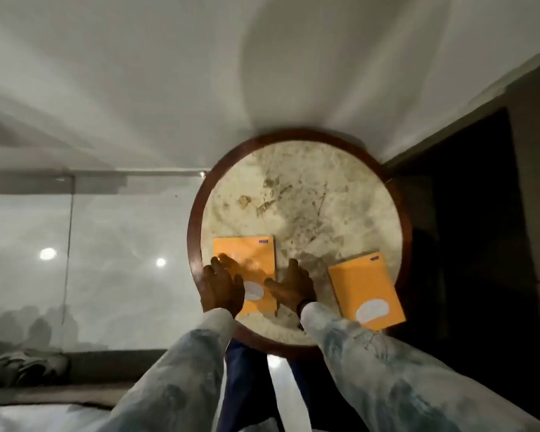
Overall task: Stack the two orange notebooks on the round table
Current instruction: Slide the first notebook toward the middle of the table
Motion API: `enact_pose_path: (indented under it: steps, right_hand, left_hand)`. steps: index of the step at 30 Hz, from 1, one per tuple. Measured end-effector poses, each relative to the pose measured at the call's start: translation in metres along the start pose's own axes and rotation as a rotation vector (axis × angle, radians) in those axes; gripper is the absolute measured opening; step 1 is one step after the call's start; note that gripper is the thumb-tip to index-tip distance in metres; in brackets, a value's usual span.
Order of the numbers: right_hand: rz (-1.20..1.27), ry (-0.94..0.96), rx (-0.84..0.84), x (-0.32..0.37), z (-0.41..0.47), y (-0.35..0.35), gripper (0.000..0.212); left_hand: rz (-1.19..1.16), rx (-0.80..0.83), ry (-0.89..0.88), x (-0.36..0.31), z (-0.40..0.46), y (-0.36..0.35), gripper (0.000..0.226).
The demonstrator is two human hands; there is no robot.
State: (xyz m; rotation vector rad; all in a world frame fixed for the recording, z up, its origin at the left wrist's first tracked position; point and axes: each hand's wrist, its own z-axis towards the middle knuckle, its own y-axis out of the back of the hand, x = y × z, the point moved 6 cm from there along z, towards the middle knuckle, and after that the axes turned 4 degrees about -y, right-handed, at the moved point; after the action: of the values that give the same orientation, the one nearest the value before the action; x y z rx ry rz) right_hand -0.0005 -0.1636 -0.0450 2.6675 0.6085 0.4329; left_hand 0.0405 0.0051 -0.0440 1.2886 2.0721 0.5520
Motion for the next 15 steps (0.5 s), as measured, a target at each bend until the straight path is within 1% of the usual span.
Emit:
enact_pose_path:
  steps: [2,4,6,8,9,12,14,15]
  right_hand:
    - [0.007,-0.001,-0.068,0.006,0.014,-0.014,0.081]
    - [0.085,-0.036,-0.136,0.009,0.022,-0.023,0.080]
    - [0.169,-0.076,-0.195,0.012,0.032,-0.028,0.074]
    - [0.173,-0.086,-0.256,0.013,0.040,-0.025,0.069]
    - [0.163,-0.081,-0.278,0.014,0.044,-0.025,0.066]
    - [0.190,-0.052,-0.329,0.019,0.044,-0.029,0.053]
    - [0.242,-0.057,-0.335,0.022,0.043,-0.030,0.043]
    - [0.276,-0.066,-0.336,0.024,0.045,-0.027,0.041]
  left_hand:
    - [0.011,-0.065,0.017,0.002,0.012,-0.009,0.066]
    - [-0.031,-0.119,0.069,-0.002,0.018,-0.016,0.068]
    - [-0.153,-0.214,0.187,-0.004,0.025,-0.017,0.077]
    - [-0.194,-0.279,0.295,0.000,0.029,-0.014,0.090]
    - [-0.191,-0.271,0.329,0.003,0.032,-0.014,0.093]
    - [-0.142,-0.248,0.332,0.009,0.040,-0.010,0.093]
    - [-0.151,-0.222,0.354,0.012,0.044,-0.004,0.089]
    - [-0.173,-0.217,0.349,0.011,0.047,-0.001,0.085]
